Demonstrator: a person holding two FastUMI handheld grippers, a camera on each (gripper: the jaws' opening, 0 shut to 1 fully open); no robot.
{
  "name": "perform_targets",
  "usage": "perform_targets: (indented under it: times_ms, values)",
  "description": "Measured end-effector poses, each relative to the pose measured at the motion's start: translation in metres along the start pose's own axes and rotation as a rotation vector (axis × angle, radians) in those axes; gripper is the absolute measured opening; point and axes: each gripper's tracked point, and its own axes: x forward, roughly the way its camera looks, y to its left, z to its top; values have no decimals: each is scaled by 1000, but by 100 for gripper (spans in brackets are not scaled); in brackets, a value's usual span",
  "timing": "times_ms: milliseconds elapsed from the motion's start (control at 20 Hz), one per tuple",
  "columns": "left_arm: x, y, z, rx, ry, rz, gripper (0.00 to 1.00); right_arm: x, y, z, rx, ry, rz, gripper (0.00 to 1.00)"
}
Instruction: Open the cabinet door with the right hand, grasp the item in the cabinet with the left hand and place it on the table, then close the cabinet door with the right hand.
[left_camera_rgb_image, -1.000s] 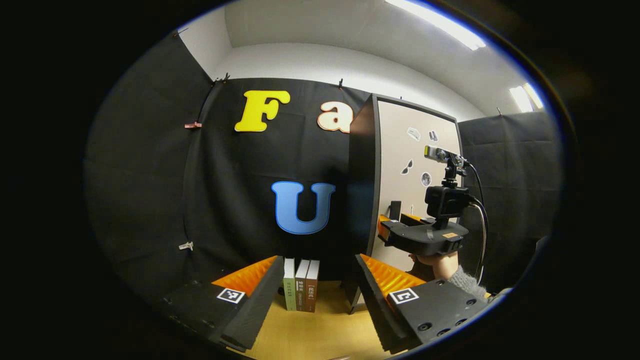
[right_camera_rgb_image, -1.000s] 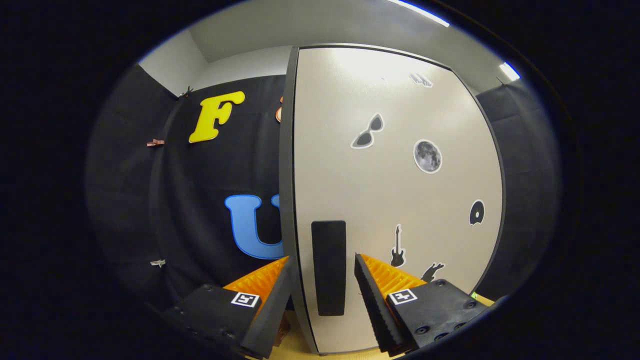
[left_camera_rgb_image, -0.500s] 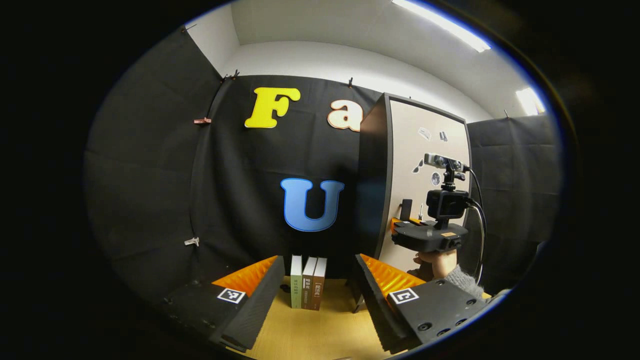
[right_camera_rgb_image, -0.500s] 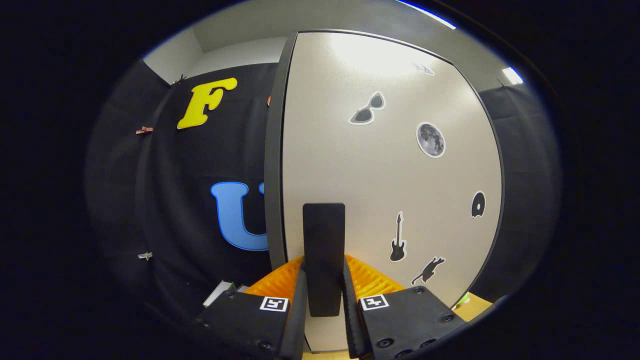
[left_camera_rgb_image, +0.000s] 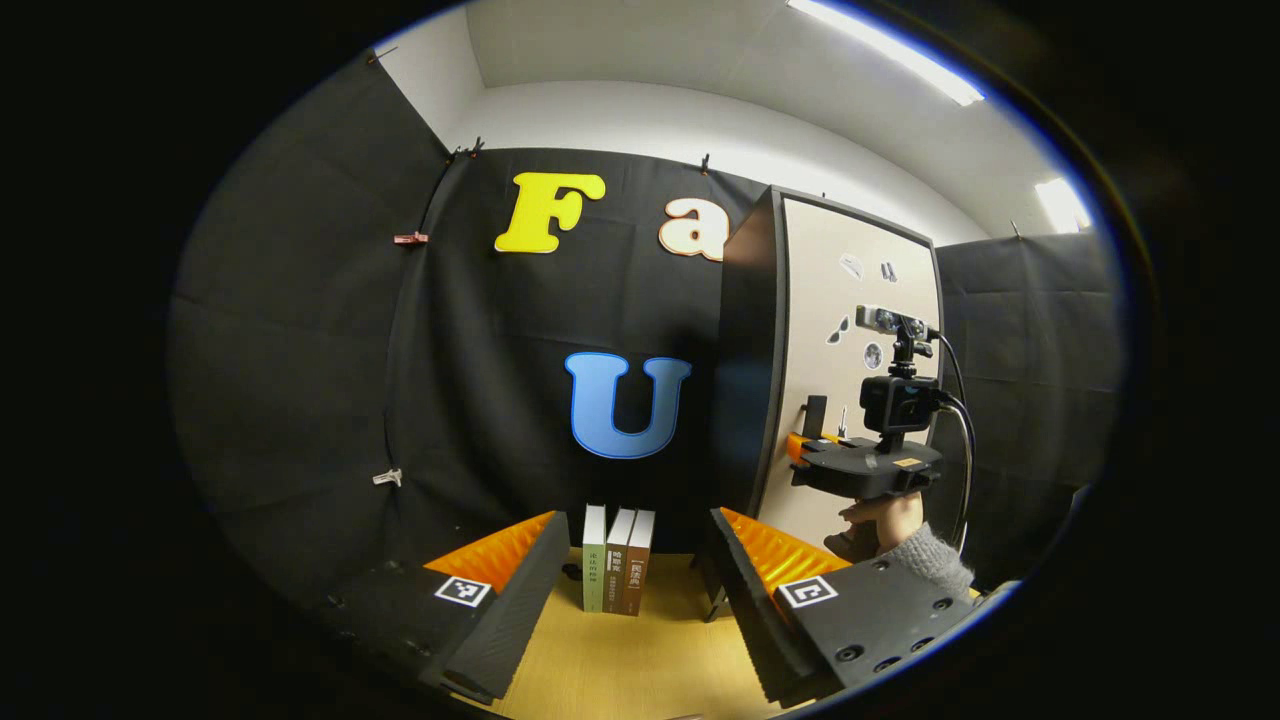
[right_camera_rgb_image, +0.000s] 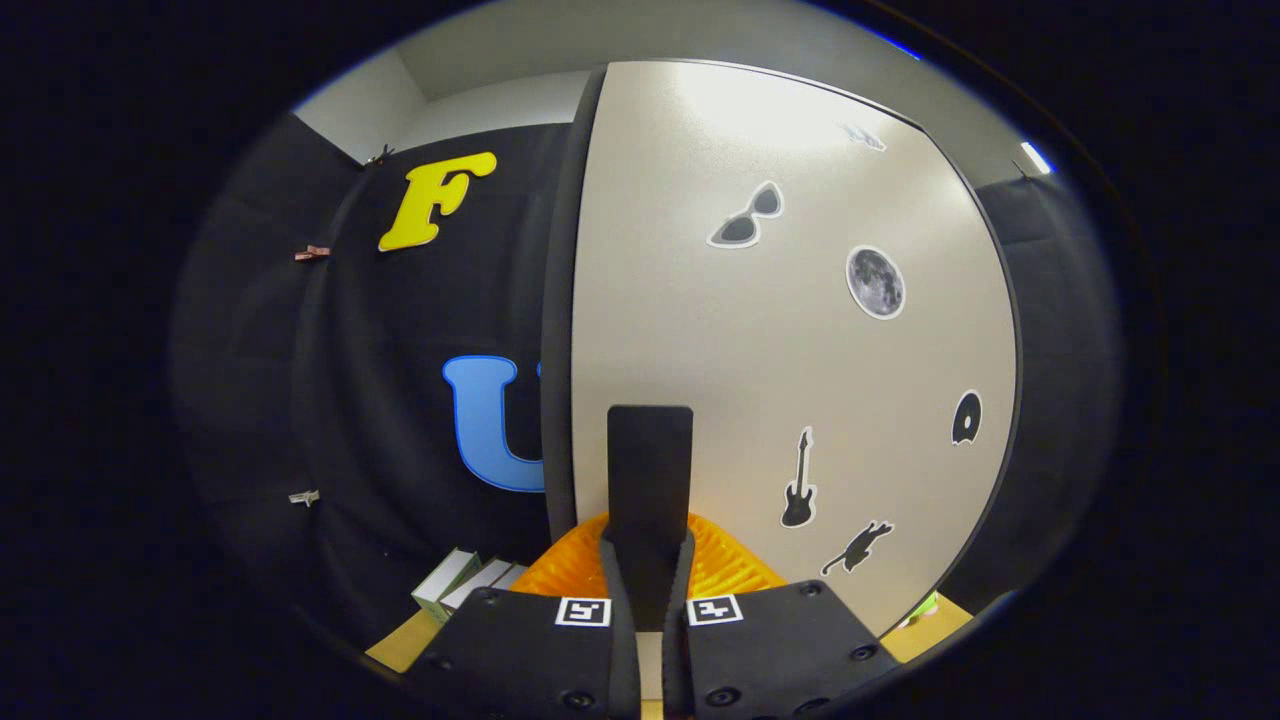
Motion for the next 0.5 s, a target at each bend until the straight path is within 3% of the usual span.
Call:
perform_targets:
  times_ms: [500]
  values:
    - [-17, -11, 8, 19, -27, -24, 89, -53, -4, 2, 24, 33, 121, 13]
